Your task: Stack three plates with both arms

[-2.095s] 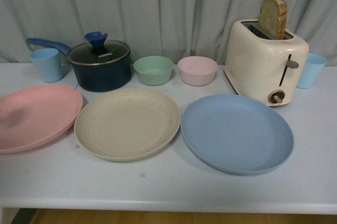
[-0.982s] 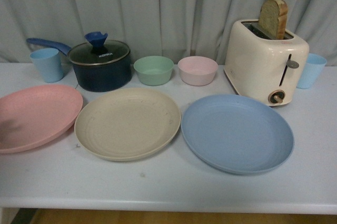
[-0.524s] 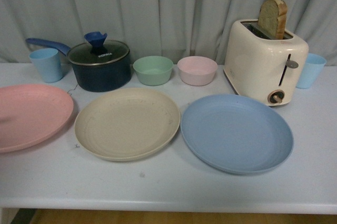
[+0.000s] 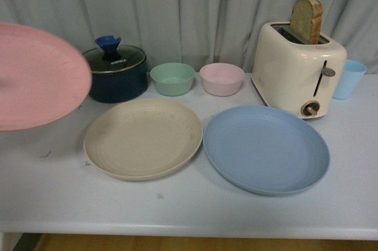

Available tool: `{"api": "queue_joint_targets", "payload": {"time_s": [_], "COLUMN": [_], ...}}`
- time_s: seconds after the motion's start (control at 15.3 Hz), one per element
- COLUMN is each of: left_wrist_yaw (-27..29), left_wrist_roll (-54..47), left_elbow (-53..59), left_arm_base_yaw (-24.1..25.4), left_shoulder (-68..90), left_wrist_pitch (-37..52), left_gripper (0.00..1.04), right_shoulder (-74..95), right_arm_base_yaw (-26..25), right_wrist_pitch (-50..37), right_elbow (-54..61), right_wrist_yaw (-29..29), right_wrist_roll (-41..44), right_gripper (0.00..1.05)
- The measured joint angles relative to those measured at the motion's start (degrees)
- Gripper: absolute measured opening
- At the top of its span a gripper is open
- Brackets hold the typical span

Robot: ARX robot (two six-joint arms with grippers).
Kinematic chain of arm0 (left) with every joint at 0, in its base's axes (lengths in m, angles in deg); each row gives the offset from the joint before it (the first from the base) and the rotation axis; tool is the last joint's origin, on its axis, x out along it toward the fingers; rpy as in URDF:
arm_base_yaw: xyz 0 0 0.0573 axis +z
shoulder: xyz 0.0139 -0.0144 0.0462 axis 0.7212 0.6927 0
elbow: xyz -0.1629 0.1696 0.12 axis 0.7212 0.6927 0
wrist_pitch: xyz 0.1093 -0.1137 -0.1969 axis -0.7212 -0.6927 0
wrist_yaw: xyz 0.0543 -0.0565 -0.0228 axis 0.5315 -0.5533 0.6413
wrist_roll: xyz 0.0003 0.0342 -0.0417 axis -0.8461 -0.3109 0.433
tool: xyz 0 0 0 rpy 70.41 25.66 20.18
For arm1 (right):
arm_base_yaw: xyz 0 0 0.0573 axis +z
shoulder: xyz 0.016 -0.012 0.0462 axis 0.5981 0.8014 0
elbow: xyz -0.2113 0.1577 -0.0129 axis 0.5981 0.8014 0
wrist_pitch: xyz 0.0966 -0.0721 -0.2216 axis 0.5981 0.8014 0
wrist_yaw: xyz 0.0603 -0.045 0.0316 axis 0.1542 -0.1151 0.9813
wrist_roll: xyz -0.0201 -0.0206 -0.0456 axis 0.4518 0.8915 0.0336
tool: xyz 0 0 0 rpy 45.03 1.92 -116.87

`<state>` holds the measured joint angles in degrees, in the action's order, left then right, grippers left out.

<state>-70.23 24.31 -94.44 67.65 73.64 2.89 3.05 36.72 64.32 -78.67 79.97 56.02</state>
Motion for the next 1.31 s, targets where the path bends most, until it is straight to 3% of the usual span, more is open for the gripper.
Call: {"api": "queue_joint_targets", "payload": {"time_s": [0.26,0.52,1.31], "left_wrist_yaw": [1.51,2.49,4.7], "left_wrist_roll": [4.39,9.2,16.41], "left_elbow": [4.04,3.8,-3.69], "left_arm_base_yaw": [-17.0,-23.67,-20.61], "left_shoulder": [1.03,8.15,21.86], "left_wrist_pitch": [5.46,10.19,13.68], "left_gripper": [0.03,0.03,0.03], "right_shoulder": [0.0,0.0,0.0], "right_arm_base_yaw": [0.0,0.0,0.0], "right_wrist_pitch": [0.0,0.0,-0.02], "right_elbow": [0.0,0.0,0.0], "right_wrist_yaw": [0.0,-0.02,0.0], "right_wrist_roll": [0.0,0.0,0.0], "right_gripper": [0.98,0.98,0.98]}}
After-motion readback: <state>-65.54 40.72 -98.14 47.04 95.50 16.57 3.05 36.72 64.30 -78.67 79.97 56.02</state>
